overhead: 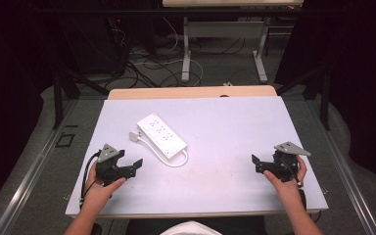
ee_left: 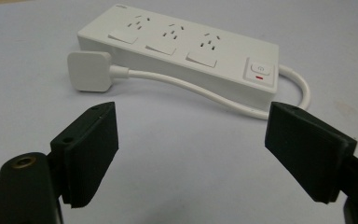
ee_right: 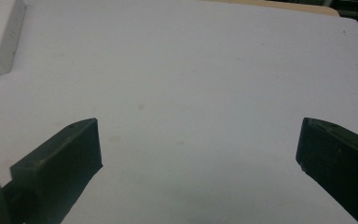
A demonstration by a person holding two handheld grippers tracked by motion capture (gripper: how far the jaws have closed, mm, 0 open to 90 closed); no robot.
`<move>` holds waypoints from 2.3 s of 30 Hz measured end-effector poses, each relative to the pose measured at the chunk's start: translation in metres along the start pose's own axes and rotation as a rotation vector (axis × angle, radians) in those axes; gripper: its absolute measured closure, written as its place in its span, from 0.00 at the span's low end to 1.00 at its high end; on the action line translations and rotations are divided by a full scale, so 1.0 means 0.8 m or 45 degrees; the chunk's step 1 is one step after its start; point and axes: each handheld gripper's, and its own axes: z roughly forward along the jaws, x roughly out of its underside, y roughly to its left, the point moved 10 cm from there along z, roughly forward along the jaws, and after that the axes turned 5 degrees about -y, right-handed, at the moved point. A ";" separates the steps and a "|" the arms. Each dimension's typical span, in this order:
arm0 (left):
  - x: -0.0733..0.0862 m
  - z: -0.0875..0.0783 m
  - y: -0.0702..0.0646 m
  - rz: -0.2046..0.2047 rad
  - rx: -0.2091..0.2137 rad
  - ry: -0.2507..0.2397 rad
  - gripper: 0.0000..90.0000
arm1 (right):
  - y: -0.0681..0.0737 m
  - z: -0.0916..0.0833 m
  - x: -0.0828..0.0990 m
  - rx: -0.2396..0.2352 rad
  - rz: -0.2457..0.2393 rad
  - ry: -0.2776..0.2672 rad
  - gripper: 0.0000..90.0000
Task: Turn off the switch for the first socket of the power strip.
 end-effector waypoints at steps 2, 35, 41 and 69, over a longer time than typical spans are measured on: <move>0.001 0.000 -0.001 0.013 0.001 0.008 0.23 | 0.001 0.000 0.000 -0.007 -0.004 0.004 0.00; 0.003 -0.003 -0.002 -0.046 0.020 0.036 0.51 | 0.001 0.004 0.005 -0.027 0.021 0.018 0.00; 0.000 -0.004 -0.007 -0.079 0.029 0.043 0.61 | 0.001 0.004 0.005 -0.028 0.023 0.019 0.01; -0.008 -0.016 -0.004 -0.194 -0.023 0.113 1.00 | 0.002 0.005 0.006 -0.026 0.037 0.033 0.01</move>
